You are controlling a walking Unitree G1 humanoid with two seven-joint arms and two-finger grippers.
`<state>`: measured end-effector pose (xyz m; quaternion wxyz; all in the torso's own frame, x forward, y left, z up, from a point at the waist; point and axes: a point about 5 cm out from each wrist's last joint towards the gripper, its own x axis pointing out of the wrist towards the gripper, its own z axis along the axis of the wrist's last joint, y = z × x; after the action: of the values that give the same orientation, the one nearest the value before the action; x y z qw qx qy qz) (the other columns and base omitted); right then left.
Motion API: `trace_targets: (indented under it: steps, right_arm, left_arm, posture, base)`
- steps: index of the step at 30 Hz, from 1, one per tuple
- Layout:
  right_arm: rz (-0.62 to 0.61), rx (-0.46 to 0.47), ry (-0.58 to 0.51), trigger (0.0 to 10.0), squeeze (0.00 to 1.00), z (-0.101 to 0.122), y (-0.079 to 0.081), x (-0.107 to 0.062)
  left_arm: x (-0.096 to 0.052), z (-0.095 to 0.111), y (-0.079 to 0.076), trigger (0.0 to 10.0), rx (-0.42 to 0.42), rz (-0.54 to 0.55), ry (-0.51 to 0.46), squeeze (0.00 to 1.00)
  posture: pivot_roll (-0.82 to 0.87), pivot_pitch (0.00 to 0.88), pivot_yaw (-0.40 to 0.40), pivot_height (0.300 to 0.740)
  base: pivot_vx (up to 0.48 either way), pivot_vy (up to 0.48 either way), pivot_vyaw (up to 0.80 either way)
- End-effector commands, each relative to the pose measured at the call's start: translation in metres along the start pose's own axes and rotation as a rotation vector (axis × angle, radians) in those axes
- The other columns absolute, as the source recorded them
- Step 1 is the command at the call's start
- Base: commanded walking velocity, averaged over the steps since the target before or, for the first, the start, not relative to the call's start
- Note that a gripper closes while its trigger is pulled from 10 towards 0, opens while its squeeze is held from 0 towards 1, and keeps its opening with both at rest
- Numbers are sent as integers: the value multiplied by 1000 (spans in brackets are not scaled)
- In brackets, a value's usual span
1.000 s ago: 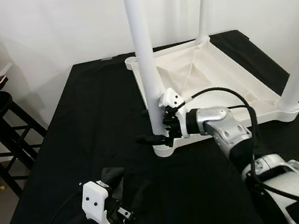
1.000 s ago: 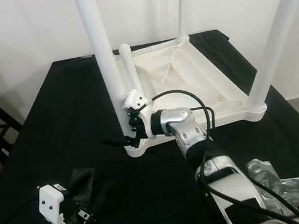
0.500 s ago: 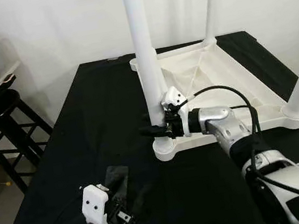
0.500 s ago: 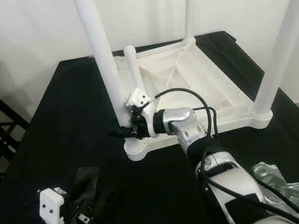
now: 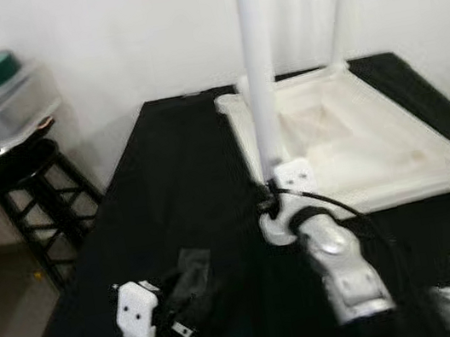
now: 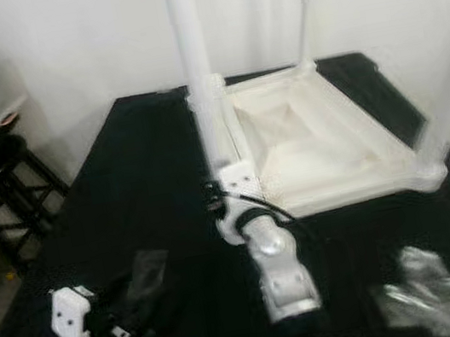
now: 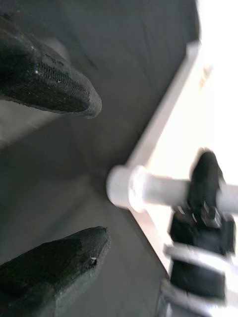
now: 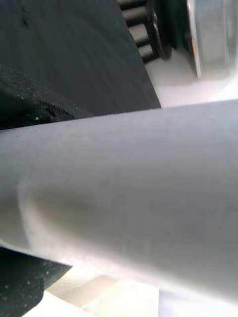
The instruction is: Building children table
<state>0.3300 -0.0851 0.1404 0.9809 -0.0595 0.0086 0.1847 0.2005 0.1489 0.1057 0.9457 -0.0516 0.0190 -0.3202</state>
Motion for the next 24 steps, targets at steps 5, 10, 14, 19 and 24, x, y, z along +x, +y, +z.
trace_targets:
  steps: [5,10,14,19,24]
  right_arm:
    - [116,32,108,10000,1000,-13,1,16]
    - [239,26,65,10000,1000,13,10,25]
    - [570,-59,-10,10000,835,34,11,31]
    - [859,-139,29,10000,0,37,3,30]
    - [929,-113,67,10000,0,36,-3,31]
  left_arm:
    - [-1,-6,3,10000,-4,41,14,0]
    - [1,-6,4,10000,-3,40,14,0]
    - [3,-6,4,10000,-3,37,14,0]
    - [5,-7,4,10000,-2,38,13,0]
    - [5,-8,4,10000,-1,37,14,0]
  posture:
    - [-73,49,60,740]
    - [-71,40,55,740]
    - [-70,26,51,740]
    - [-67,21,51,740]
    - [-59,13,46,740]
  base:
    - [0,0,0]
    - [0,0,0]
    - [0,0,0]
    - [0,0,0]
    - [0,0,0]
